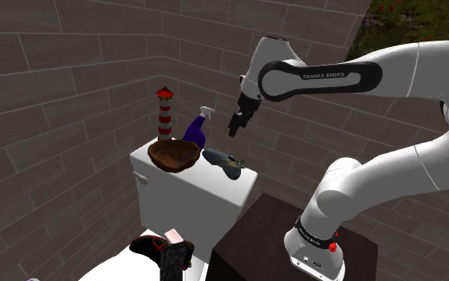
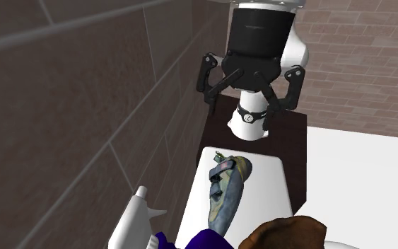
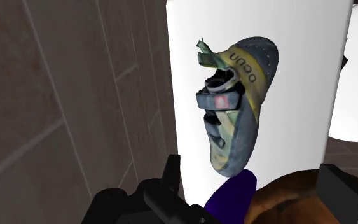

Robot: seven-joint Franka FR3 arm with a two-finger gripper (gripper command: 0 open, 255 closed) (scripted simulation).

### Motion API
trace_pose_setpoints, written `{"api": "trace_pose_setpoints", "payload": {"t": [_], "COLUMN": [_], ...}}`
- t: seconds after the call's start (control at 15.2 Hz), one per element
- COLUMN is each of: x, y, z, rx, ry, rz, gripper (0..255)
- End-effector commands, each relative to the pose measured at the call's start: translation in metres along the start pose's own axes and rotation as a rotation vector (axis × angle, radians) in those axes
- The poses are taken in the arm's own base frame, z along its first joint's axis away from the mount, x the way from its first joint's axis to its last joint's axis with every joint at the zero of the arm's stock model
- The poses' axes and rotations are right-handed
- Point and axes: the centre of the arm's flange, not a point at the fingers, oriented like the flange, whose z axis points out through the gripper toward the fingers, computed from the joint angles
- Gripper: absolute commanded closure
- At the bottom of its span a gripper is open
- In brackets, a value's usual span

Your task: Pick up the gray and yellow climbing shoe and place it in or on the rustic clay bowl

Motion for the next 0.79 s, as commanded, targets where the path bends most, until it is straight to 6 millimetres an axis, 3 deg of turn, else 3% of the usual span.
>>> {"api": "trace_pose_setpoints", "payload": {"t": [0.0,0.46,0.73], "x": [0.009,0.031,0.032], "y": [-0.005,-0.009,-0.009], "z": [0.026,0.115,0.133], "rx": [0.000,0.001,0.001], "ry": [0.005,0.015,0.015], "rz": [-0.011,-0.047,-0.048], "gripper": [0,0,0]}}
